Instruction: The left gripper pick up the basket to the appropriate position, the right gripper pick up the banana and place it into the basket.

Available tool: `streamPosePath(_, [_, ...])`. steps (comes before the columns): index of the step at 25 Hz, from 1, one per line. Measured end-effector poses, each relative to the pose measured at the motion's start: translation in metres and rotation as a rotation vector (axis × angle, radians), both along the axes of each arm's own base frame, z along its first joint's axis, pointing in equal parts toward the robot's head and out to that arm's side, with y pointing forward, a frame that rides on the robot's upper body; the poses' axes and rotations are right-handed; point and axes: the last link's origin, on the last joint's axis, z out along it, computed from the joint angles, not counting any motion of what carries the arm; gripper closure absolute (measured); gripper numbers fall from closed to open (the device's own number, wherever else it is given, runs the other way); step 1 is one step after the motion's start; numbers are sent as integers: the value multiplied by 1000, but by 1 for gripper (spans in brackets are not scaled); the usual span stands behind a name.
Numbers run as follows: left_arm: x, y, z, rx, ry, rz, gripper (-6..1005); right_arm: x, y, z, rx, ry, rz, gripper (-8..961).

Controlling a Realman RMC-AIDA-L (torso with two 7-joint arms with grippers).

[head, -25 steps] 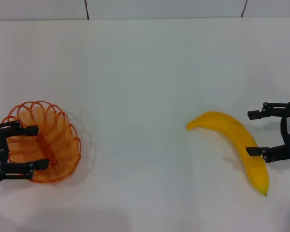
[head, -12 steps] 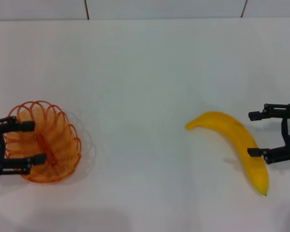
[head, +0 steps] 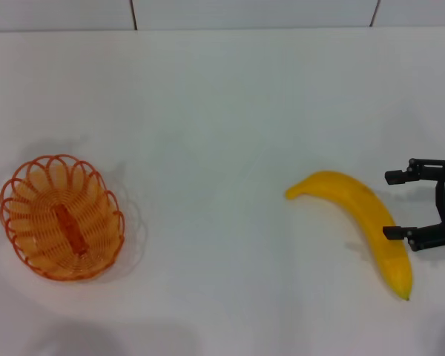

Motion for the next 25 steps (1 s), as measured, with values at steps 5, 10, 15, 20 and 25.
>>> streamPosePath(5, [12, 20, 14, -69, 124, 56, 123, -2, 2, -1, -5, -2, 9, 70])
streamPosePath(10, [22, 32, -2, -180, 409, -131, 124, -3, 3, 0, -1, 0, 12, 70])
streamPosePath(15, [29, 39, -13, -219, 487, -211, 124, -5, 5, -1, -1, 1, 17, 70])
streamPosePath(20, [22, 50, -42, -287, 604, -168, 125, -8, 8, -1, -1, 0, 27, 70])
streamPosePath(25, [15, 61, -65, -321, 657, -137, 124, -8, 9, -1, 2, -2, 27, 70])
